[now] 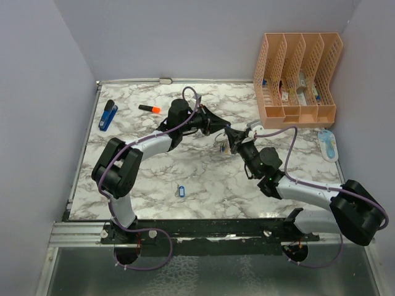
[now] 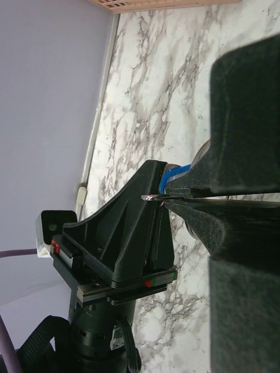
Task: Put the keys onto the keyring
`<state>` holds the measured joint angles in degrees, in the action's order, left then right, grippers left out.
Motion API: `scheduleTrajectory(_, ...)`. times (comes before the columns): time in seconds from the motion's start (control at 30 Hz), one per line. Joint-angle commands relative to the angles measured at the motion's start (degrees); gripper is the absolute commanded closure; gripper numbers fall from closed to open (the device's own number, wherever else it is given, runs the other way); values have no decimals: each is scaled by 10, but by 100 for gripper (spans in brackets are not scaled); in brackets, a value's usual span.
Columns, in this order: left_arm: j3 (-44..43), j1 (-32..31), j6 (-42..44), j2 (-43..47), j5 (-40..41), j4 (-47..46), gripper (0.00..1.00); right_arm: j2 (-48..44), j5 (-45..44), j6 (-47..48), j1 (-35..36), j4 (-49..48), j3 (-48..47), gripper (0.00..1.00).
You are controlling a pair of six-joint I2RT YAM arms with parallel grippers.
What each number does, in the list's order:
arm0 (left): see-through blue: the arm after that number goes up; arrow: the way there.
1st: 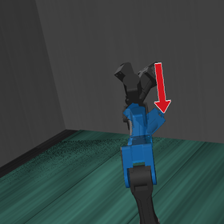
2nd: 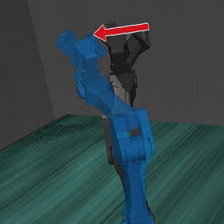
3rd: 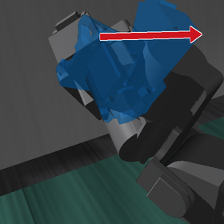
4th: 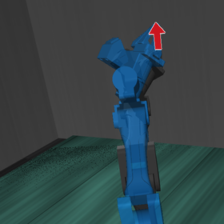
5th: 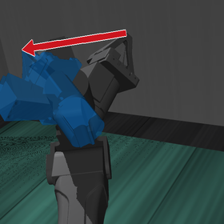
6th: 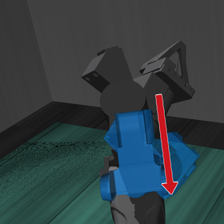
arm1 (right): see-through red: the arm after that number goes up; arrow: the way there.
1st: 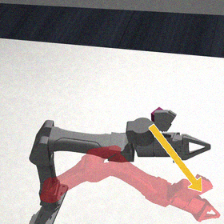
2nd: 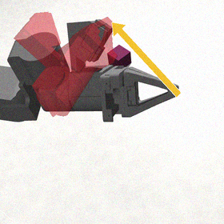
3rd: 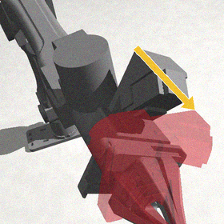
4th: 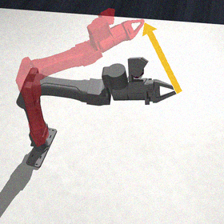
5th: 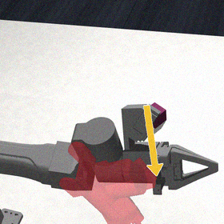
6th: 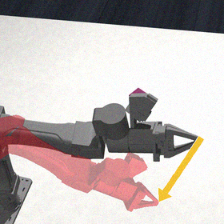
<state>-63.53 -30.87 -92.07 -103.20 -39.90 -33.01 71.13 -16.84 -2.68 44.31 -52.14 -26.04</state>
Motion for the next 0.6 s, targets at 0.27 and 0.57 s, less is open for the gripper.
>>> scheduleTrajectory(0.27,-12,-2,-6,12,-11,-30,100,11,-17,-1,4,-18,5,99)
scheduleTrajectory(0.57,-10,-6,-8,12,-12,-34,100,17,-20,-2,4,-20,3,99)
